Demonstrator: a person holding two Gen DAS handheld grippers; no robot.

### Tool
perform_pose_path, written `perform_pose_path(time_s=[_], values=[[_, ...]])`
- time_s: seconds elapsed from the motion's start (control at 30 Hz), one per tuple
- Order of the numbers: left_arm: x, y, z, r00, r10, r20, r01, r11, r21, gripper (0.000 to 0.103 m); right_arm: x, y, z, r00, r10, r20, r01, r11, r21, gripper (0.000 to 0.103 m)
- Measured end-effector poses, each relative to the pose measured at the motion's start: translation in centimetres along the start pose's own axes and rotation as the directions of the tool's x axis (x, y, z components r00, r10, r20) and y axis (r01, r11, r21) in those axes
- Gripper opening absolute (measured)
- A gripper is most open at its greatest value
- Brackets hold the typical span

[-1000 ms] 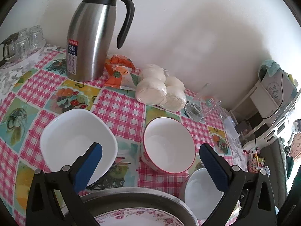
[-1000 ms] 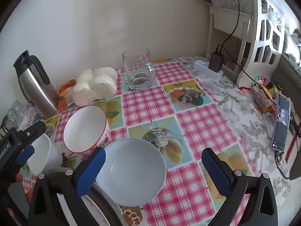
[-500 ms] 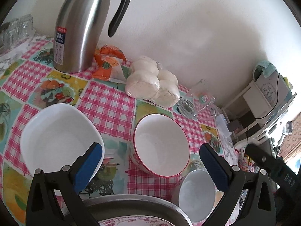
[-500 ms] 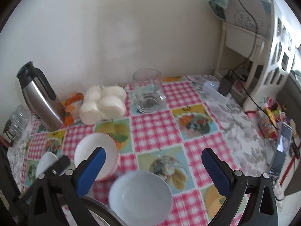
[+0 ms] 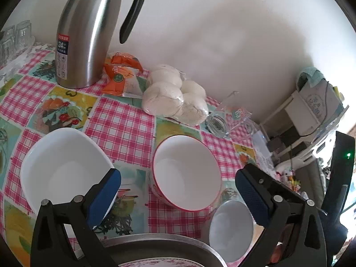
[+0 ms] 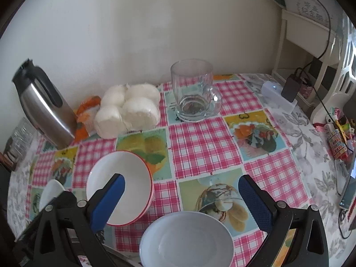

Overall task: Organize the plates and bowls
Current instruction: 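Close both grippers on the red-rimmed bowl rim and lift it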

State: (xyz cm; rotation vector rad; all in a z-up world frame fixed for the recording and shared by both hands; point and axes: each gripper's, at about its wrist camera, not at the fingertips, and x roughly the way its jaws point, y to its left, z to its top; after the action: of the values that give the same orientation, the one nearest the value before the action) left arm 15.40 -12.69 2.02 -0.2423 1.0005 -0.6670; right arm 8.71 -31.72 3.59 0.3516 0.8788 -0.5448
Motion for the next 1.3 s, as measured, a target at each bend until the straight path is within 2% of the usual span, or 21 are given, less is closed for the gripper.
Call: perform_pose_path(time_s=[0.1,0.23,0.37,0.53,0.67,0.73,0.8,0.83,0.9,0.97,1.17,1.3], values=[[0.0,-0.1,0.0,0.999,0.036,0.009,-0.036,0.999,0.008,0.102,1.0,0.0,-0.3,1.000,-0.002,-0.015,0.002,1.000,-0.003,0.103],[0.2,0.0,0.1,1.000,-0.010,-0.003,0.010,1.000,-0.015,0.101,1.9,0.0,-0.4,1.000,-0.003,-0.028,0.003,1.000,-0.009,0.103],[0.7,0.1,0.1,1.000,-0.016,-0.017,0.016,1.000,-0.024,0.098,2.5,0.0,-0.5,1.000,0.004,-0.031,-0.004,1.000,-0.014,0.103],[1.4,-0.3,-0.1,0.999,-0.008,-0.040,0.008,1.000,-0.011,0.077,3.5,0.0,-0.8,0.999,0.020,-0.049,-0.021,1.000,-0.019,0.098],[2.3,-0.1,-0.5,0.998,0.002,-0.066,-0.003,1.000,-0.025,0.069,4.3,0.4,-1.1,0.996,0.054,-0.077,-0.057,0.998,-0.030,0.084],[2.8,0.1,-0.7,0.996,0.011,-0.087,-0.014,0.999,-0.032,0.056,4.5,0.7,-1.2,0.995,0.069,-0.078,-0.073,0.996,-0.042,0.079],[3.4,0.3,-0.9,0.993,0.026,-0.112,-0.031,0.999,-0.035,0.046,4.7,1.2,-1.3,0.993,0.082,-0.082,-0.087,0.994,-0.060,0.064],[3.7,0.3,-1.0,0.992,0.034,-0.121,-0.038,0.999,-0.033,0.043,4.9,1.5,-1.3,0.992,0.086,-0.087,-0.092,0.993,-0.069,0.060],[4.0,0.3,-1.2,0.991,0.058,-0.123,-0.062,0.998,-0.026,0.040,5.2,2.0,-1.4,0.992,0.086,-0.097,-0.094,0.992,-0.084,0.044],[4.3,0.4,-1.3,0.989,0.070,-0.130,-0.074,0.997,-0.026,0.037,5.6,2.4,-1.5,0.991,0.085,-0.107,-0.095,0.991,-0.095,0.036],[4.9,0.5,-1.3,0.985,0.106,-0.136,-0.109,0.994,-0.017,0.028,7.0,3.1,-1.9,0.989,0.070,-0.129,-0.083,0.991,-0.102,0.029],[5.4,0.9,-1.4,0.983,0.101,-0.151,-0.106,0.994,-0.031,0.022,7.8,3.2,-2.1,0.987,0.067,-0.144,-0.082,0.991,-0.102,0.025]])
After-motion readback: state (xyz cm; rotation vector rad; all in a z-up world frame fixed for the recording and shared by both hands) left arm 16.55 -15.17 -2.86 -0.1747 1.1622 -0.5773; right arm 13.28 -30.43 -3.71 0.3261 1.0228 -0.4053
